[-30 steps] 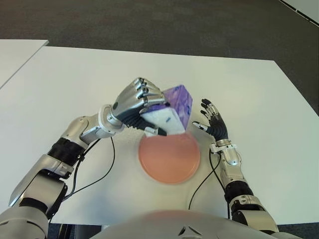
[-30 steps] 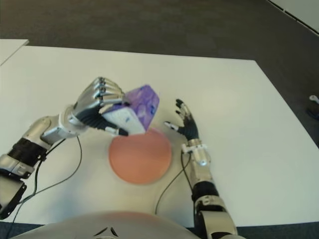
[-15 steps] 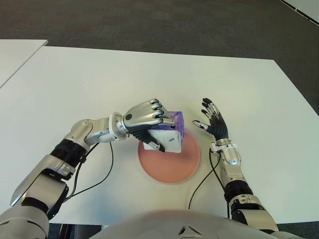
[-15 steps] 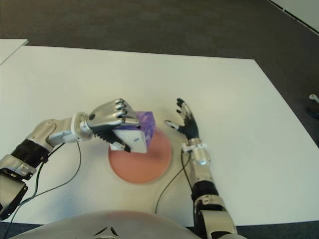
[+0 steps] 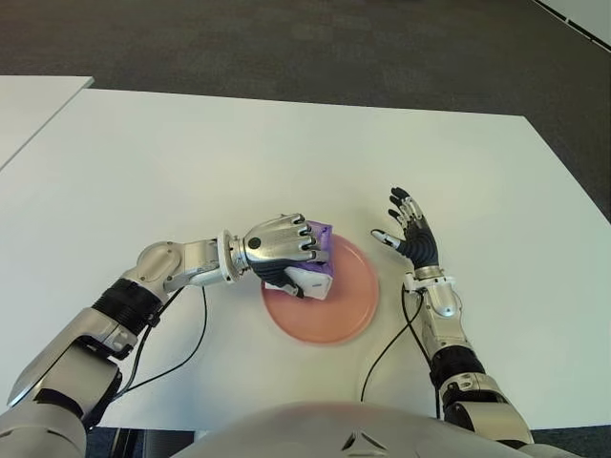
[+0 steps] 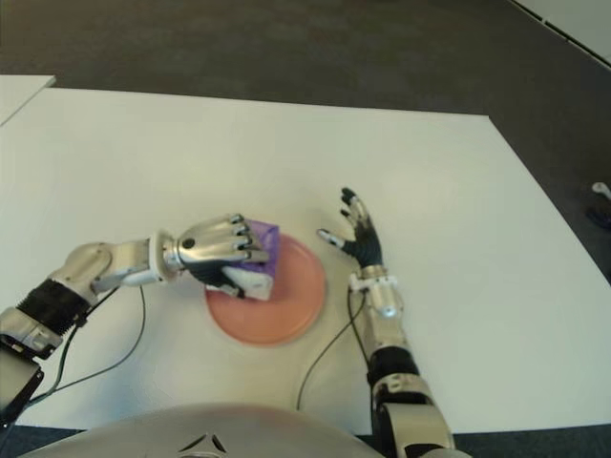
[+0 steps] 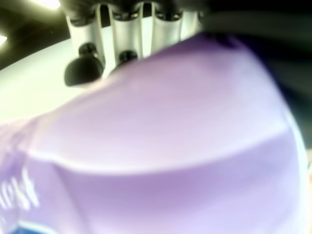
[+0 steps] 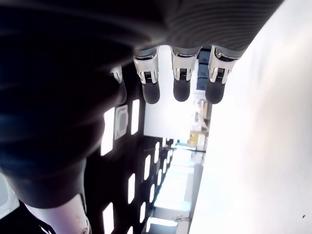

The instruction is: Put the tissue paper into the plate.

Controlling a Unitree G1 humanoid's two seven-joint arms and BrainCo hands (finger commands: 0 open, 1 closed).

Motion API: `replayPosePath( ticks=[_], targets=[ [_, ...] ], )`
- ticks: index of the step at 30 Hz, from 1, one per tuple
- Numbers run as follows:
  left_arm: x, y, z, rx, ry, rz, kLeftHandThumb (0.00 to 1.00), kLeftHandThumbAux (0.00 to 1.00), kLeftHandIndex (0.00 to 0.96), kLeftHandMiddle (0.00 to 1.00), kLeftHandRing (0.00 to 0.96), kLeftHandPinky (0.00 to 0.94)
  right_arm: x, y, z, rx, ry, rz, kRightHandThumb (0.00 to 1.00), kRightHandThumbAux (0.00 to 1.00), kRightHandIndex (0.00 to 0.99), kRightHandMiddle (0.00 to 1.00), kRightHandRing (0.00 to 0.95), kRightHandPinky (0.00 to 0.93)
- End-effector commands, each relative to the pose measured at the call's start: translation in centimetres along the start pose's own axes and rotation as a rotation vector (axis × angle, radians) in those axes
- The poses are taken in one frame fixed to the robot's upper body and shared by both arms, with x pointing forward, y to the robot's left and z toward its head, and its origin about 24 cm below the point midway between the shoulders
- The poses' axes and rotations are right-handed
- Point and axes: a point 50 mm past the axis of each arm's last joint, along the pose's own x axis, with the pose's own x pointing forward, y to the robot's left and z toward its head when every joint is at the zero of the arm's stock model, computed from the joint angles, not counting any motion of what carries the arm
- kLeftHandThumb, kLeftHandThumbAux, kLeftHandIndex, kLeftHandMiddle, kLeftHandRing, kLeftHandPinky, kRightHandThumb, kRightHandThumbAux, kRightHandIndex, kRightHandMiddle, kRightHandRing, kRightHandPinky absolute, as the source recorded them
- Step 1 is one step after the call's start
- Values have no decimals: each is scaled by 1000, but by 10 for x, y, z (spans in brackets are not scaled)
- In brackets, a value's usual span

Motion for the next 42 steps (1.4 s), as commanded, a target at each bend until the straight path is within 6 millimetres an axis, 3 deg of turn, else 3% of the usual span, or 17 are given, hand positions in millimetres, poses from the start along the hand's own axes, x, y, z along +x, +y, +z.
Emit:
replayPosePath(
  ticks=[1,11,31,42],
  targets=[
    [-2,3,0,6,9,-72,719,701,443,833,825,826,-42,9,-35,22,186,8,0,814,0,0,0,0],
    [-2,-5,11,-1,15,-144,721,700,443,822,819,819,-41,11,-35,26,191,15,0,822,0,0,0,0],
    [5,5,16,-48,-47,-96,728,700,443,829,827,826,-41,13,-35,23,184,19,0,815,0,0,0,0],
    [7,6,16,-239,12,-5,731,700,443,826,825,820,-41,14,-35,13,187,33,0,821,0,0,0,0]
  ],
)
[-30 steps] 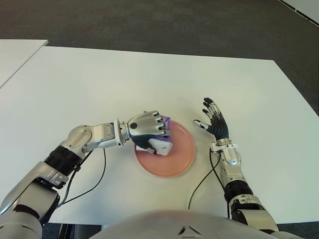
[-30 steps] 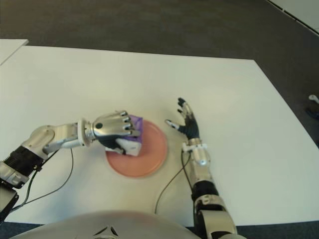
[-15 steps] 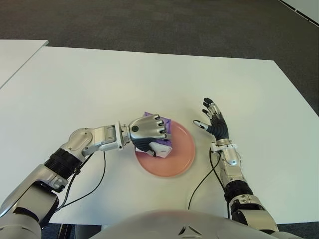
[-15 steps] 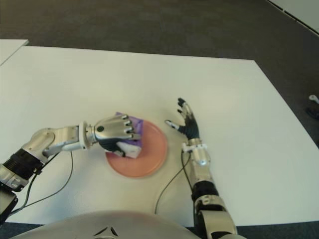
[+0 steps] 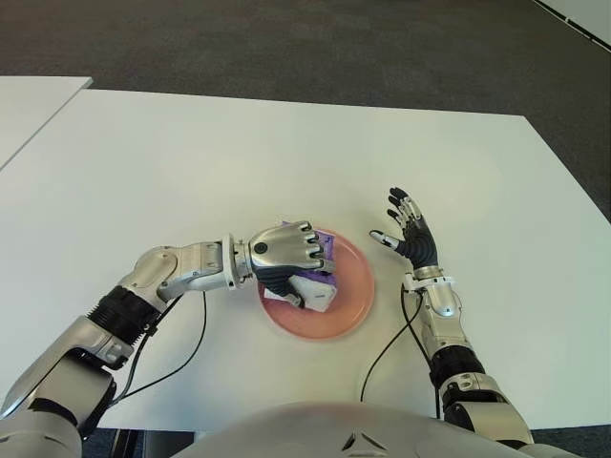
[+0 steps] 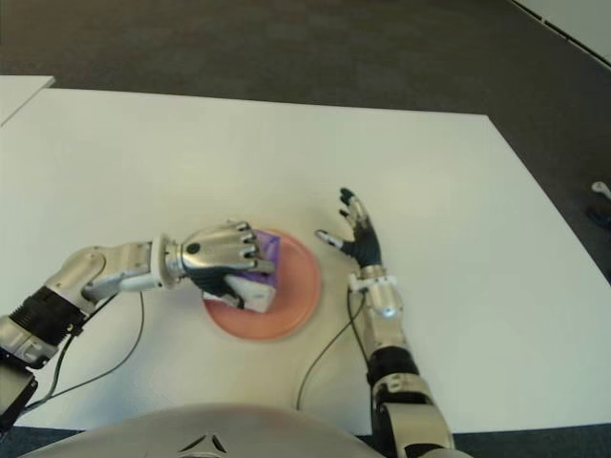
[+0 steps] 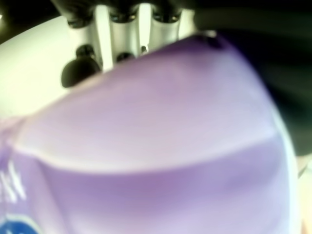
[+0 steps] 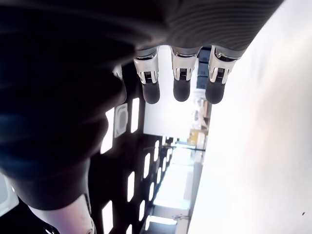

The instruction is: Put the tissue paper into the plate.

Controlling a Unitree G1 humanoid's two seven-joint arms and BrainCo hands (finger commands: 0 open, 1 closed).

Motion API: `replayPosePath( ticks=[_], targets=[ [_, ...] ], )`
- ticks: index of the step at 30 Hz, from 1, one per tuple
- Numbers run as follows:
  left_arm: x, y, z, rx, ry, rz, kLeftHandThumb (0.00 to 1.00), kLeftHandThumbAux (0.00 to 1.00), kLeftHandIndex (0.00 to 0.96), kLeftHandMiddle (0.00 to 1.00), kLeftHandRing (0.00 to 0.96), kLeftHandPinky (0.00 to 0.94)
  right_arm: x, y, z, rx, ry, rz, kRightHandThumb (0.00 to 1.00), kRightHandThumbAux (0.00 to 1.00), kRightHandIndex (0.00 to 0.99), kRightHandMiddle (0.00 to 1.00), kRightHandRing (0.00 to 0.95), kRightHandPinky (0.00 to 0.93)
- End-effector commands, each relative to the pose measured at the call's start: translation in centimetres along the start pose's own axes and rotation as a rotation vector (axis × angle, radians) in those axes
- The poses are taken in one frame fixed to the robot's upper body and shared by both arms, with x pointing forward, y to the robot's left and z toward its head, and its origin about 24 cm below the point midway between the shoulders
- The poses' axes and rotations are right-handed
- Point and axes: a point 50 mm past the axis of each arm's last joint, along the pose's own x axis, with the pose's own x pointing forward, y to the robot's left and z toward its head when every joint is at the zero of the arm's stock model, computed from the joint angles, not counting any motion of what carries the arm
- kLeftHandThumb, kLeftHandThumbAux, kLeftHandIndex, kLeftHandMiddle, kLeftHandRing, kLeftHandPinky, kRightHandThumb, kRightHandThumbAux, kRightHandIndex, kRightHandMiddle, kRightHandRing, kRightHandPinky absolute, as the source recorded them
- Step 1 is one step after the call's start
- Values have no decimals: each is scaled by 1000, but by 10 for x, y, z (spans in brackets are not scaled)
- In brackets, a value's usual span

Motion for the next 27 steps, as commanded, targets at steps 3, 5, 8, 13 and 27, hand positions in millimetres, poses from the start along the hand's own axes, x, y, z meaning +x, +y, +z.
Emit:
replayPosePath(
  ticks=[3,5,8,13,27],
  targets=[
    [-1,-6,-2,-116,27,17,732,700,443,827,827,824,-41,13,-35,19,189,23,0,820,0,0,0,0],
    [-1,-6,-3,-129,28,24,733,700,443,828,828,827,-40,13,-35,19,190,24,0,821,0,0,0,0],
    [-1,-7,-4,-140,26,39,733,700,443,830,830,829,-40,14,-35,21,192,27,0,823,0,0,0,0],
    [0,-6,-4,-166,11,93,732,700,443,838,835,833,-40,14,-36,28,197,25,0,824,0,0,0,0],
    [1,-2,-5,-252,5,214,729,700,443,845,838,828,-40,13,-36,23,200,30,0,823,0,0,0,0]
  ],
)
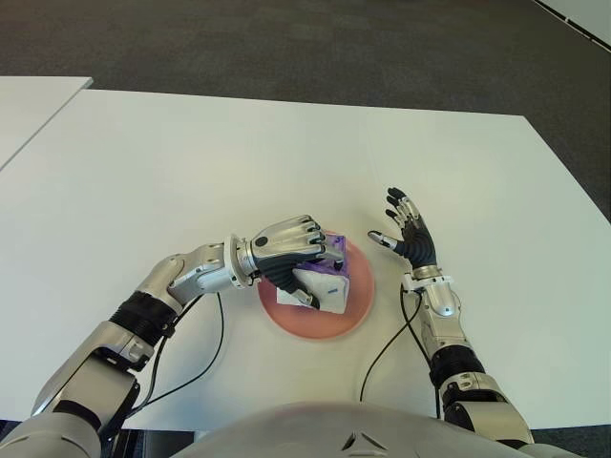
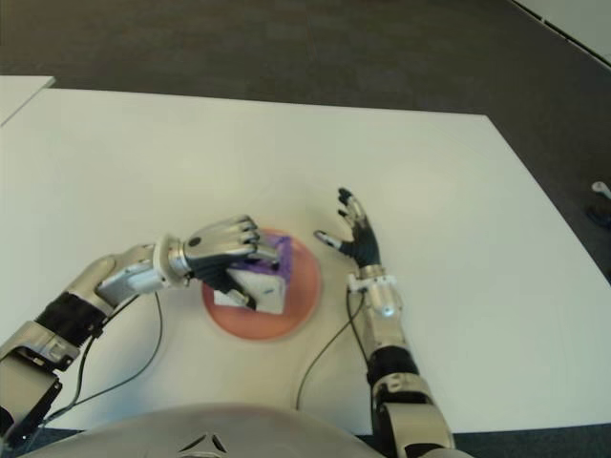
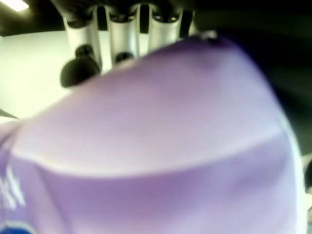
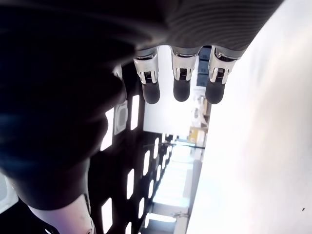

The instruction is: Put the tissue paper into the plate.

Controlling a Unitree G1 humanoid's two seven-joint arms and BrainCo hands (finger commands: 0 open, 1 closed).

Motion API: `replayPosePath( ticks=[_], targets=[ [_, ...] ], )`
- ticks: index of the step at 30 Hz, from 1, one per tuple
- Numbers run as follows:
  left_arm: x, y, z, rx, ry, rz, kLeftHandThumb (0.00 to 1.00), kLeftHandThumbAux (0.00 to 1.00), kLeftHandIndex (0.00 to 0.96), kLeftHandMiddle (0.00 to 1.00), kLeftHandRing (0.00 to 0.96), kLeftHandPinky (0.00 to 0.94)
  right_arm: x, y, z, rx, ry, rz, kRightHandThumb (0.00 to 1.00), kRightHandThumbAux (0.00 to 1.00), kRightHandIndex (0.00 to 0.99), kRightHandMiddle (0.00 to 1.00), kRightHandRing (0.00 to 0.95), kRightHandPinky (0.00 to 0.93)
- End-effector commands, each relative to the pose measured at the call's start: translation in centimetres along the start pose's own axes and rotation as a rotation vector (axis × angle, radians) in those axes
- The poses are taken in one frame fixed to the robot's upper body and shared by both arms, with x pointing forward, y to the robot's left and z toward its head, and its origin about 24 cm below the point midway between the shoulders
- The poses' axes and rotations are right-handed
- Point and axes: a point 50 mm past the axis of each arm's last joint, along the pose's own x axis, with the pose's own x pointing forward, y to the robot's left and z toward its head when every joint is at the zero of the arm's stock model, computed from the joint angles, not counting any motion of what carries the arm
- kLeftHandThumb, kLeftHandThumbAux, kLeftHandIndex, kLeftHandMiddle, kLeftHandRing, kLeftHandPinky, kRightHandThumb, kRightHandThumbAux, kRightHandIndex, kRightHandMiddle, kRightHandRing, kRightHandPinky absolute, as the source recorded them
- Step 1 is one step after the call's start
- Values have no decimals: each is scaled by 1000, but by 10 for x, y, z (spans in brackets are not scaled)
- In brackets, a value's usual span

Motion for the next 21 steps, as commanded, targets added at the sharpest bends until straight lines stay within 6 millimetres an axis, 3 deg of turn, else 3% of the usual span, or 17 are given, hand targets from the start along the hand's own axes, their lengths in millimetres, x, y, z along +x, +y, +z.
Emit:
replayPosePath(
  ticks=[1,12,21],
  targets=[
    [-2,-1,-1,-37,12,38,729,700,443,845,837,827,-41,12,-37,30,201,15,0,824,0,0,0,0],
    [-5,-14,-7,-30,30,48,727,701,443,846,835,824,-42,13,-37,43,192,13,0,830,0,0,0,0],
    [-6,-21,-13,125,41,75,726,700,443,844,833,825,-44,12,-38,48,199,16,0,811,0,0,0,0]
  ],
)
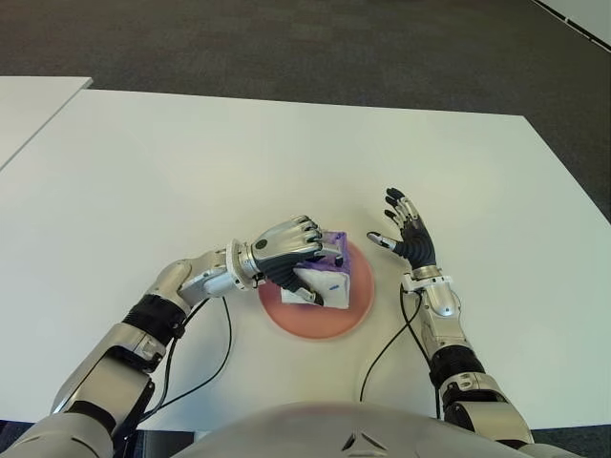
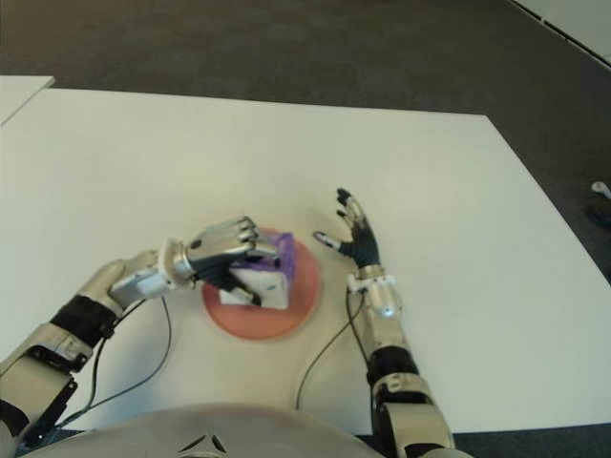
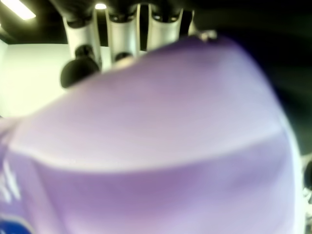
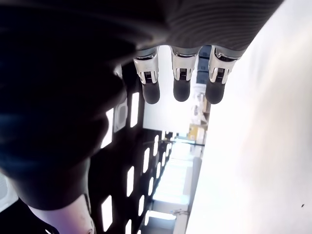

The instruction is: Put the tissue paper into the plate.

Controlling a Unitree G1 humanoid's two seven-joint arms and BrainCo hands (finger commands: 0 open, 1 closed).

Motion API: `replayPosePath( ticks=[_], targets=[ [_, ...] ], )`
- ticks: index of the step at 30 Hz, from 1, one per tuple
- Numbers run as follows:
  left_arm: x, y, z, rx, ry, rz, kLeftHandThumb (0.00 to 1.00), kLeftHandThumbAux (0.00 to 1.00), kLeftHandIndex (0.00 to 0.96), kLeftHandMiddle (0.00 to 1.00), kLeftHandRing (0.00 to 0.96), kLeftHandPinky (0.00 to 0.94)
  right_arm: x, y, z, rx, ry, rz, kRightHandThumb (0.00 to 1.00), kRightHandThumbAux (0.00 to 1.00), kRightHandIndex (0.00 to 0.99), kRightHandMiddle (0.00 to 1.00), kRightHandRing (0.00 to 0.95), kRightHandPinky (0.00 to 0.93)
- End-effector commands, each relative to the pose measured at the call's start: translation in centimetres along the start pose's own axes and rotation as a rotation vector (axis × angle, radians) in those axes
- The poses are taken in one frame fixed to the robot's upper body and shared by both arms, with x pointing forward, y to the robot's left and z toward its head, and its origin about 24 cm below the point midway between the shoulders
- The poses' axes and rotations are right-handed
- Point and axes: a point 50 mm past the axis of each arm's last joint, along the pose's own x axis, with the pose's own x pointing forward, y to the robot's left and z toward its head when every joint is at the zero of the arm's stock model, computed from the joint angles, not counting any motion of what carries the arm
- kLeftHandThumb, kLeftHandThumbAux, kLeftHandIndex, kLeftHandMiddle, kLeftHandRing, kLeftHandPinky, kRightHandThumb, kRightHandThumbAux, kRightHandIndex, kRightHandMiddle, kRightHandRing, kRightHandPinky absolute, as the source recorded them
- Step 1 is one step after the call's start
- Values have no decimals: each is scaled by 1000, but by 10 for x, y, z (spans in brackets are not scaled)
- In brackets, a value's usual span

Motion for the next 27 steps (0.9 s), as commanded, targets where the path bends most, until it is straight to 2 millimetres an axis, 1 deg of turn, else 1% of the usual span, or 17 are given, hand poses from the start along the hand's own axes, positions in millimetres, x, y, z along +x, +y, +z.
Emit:
replayPosePath(
  ticks=[1,8,19,27],
  targets=[
    [-2,-3,-6,85,9,23,726,700,443,844,832,825,-43,12,-38,45,198,3,0,808,0,0,0,0],
    [-10,-16,-10,132,-2,68,726,699,443,856,837,838,-43,12,-38,50,198,-1,0,794,0,0,0,0],
    [-14,-26,-14,230,-43,81,726,700,443,857,840,832,-44,12,-37,48,195,-2,0,802,0,0,0,0],
    [-17,-29,-16,263,-54,82,725,700,443,845,828,816,-44,13,-37,56,192,-12,0,805,0,0,0,0]
  ],
)
